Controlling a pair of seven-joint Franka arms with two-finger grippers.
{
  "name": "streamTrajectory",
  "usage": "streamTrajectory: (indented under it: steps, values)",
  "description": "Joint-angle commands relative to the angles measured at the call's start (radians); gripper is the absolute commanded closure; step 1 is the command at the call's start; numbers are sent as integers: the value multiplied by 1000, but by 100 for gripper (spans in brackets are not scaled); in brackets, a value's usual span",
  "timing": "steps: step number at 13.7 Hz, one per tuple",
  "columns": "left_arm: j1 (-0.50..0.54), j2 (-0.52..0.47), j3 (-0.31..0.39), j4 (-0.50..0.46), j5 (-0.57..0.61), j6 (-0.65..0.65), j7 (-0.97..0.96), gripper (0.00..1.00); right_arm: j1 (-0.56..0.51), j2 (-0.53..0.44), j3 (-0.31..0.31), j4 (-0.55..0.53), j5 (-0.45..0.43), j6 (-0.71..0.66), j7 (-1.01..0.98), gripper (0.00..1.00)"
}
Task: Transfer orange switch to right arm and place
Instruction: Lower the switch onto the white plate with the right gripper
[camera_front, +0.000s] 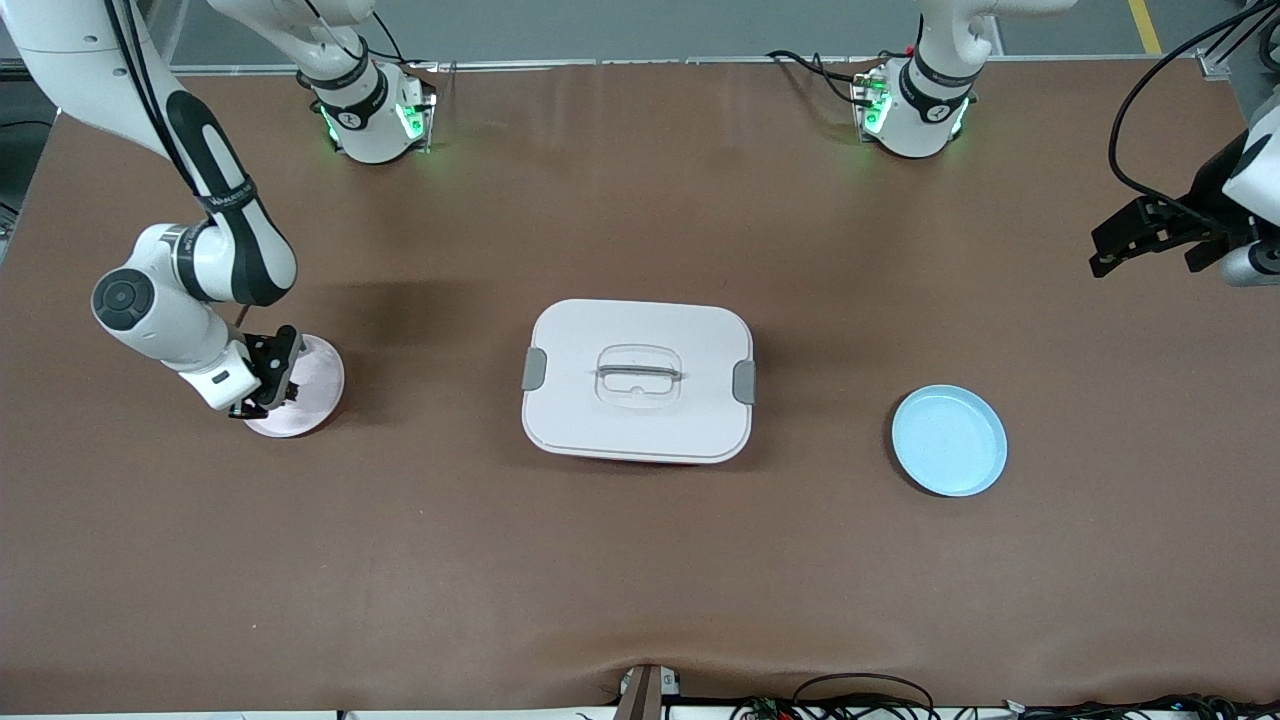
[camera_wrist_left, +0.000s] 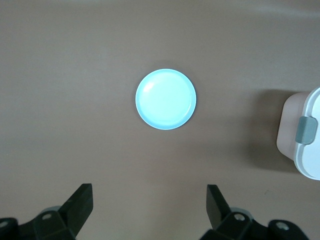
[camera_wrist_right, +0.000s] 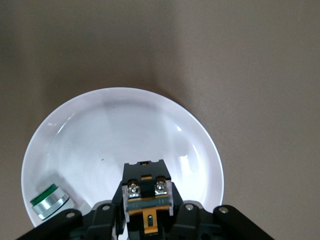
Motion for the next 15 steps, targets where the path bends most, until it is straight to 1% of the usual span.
streamTrajectory:
  steps: [1,2,3,9,11,12,14,15]
  values:
    - [58,-10,-72,-10,0,-7,20,0,-16,17,13,-4,-13,19,-14,100]
    - [80,-10,-86,-10,0,-7,20,0,-16,25,13,-7,-13,20,-14,100]
    - [107,-11,-118,-12,0,-7,20,0,-13,32,15,-12,-13,25,-14,100]
    - [112,-7,-125,-14,0,-3,20,0,-11,52,16,-33,-10,46,-13,99]
    - [112,-7,-125,-15,0,-1,20,0,-11,52,18,-42,-6,45,-11,96]
    - [112,-10,-125,-17,0,-3,20,0,-11,54,18,-42,-4,45,-11,94]
    - [112,-11,-125,-18,0,-3,20,0,-11,54,18,-42,-3,46,-10,82]
    - [112,-11,-125,-21,0,-3,20,0,-11,55,18,-42,-3,46,-10,70]
